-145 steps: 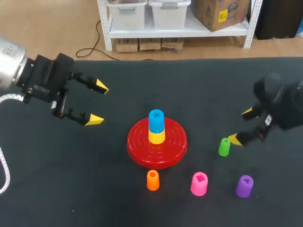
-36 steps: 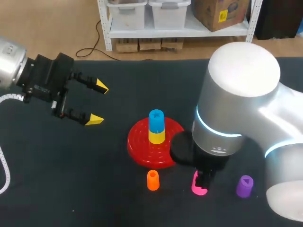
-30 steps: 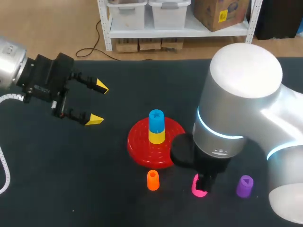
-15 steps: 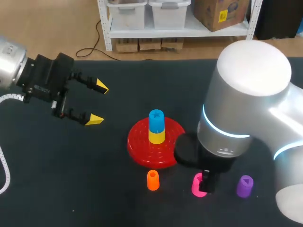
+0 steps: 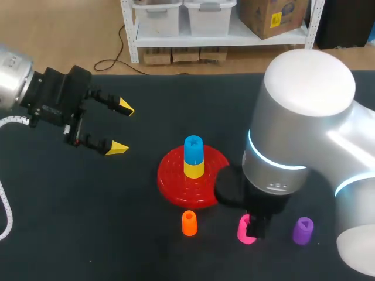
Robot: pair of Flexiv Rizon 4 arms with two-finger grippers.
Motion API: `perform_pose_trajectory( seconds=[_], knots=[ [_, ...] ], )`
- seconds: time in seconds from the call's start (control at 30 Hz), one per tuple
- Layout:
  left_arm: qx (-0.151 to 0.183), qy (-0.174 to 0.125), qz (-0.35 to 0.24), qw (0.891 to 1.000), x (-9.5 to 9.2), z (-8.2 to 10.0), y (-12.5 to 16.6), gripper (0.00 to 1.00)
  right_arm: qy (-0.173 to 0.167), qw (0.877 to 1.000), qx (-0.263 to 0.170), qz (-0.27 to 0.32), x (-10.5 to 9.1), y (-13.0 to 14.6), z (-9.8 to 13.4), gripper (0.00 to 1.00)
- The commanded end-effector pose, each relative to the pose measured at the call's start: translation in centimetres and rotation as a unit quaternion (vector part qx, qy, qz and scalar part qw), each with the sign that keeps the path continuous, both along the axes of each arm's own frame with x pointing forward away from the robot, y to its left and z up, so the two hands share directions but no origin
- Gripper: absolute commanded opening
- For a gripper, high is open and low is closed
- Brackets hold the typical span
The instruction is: Pick up and stack the cylinders on the red base in this order: pink,purple,orange,green
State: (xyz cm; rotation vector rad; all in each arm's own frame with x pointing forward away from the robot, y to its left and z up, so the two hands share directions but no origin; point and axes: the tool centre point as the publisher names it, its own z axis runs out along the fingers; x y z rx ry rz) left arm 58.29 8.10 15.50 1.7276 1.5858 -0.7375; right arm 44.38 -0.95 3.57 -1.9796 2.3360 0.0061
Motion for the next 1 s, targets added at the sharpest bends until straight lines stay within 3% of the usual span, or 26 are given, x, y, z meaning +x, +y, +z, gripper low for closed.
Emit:
perform_pose_trajectory(
  seconds=[0.03, 0.5, 0.67, 0.9, 1.0],
  knots=[
    [-0.002, -0.002, 0.000, 1.000, 0.0, -0.1, 0.1, 1.00, 0.000, 1.000, -0.001, -0.001, 0.2, 0.2, -0.1, 0.49],
    [-0.002, -0.002, 0.000, 1.000, 0.0, -0.1, 0.1, 1.00, 0.002, 1.000, -0.002, 0.002, 0.0, 0.4, -0.4, 0.45],
    [-0.002, -0.002, 0.000, 1.000, 0.0, -0.1, 0.1, 1.00, 0.005, 1.000, -0.005, 0.001, 0.0, 0.2, -0.6, 0.32],
    [-0.002, -0.002, 0.000, 1.000, 0.0, -0.1, 0.1, 1.00, 0.002, 1.000, -0.003, 0.000, 0.1, 0.4, 0.0, 0.00],
    [-0.002, -0.002, 0.000, 1.000, 0.0, -0.1, 0.1, 1.00, -0.004, 1.000, 0.001, -0.001, 0.3, 0.7, 1.1, 0.00]
  ],
)
